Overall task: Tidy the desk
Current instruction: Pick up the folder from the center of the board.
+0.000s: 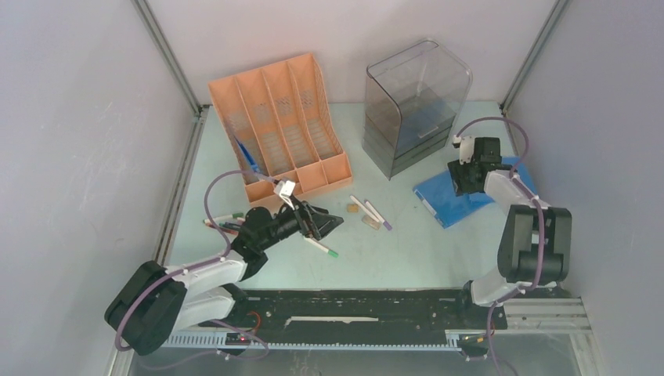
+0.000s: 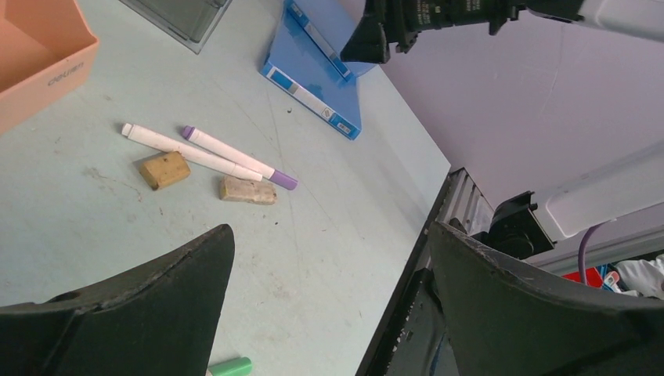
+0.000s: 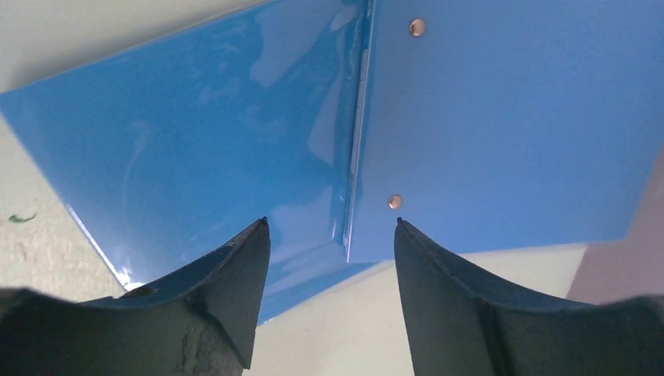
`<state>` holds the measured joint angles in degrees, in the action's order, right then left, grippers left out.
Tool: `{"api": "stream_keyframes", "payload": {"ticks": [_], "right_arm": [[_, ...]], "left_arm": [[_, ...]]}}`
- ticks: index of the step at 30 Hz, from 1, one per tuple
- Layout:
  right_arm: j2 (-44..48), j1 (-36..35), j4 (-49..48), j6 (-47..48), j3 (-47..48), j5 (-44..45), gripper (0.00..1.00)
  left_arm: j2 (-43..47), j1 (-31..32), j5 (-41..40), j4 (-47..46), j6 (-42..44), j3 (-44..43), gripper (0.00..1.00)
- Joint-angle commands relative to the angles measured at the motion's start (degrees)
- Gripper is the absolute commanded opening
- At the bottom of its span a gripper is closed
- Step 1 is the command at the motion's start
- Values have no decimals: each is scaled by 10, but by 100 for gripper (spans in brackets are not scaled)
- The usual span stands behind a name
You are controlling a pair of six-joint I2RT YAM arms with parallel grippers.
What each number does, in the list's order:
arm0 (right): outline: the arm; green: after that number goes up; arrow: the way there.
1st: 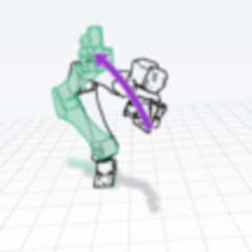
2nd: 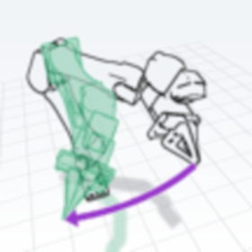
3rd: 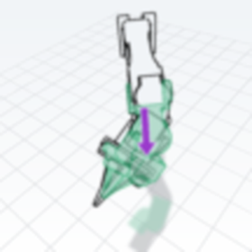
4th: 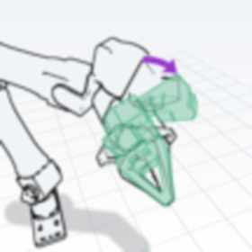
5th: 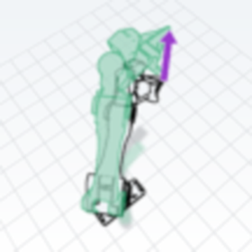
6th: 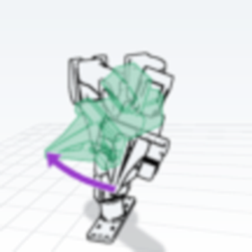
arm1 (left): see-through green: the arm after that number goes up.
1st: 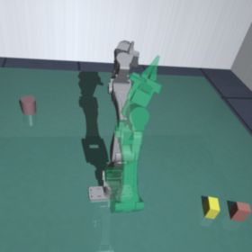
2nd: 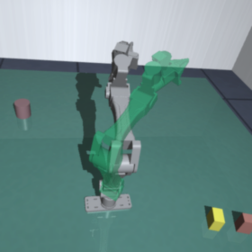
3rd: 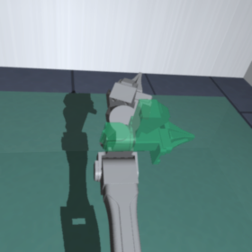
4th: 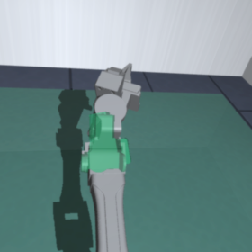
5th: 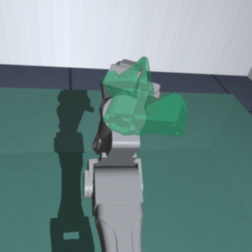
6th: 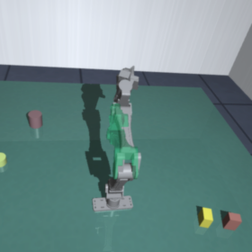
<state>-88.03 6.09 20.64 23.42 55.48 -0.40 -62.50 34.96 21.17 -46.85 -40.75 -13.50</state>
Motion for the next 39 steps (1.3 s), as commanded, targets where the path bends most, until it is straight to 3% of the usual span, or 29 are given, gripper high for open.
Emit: {"api": "stream_keyframes", "payload": {"ticks": [1, 17, 34, 39], "right_arm": [[-34, -8, -29, -12, 28, 40, 64], [-112, -7, -51, 3, 40, 91, 49], [-121, -19, -25, 7, 40, 90, 1], [-77, -23, 9, -1, 40, 50, 0]], "left_arm": [[-10, 10, -7, -45, -8, 4, 100], [-53, 24, 4, -84, -23, -3, 100], [-33, 50, -11, -85, -27, 5, 100], [-33, 62, -14, -88, -34, -1, 100]]}}
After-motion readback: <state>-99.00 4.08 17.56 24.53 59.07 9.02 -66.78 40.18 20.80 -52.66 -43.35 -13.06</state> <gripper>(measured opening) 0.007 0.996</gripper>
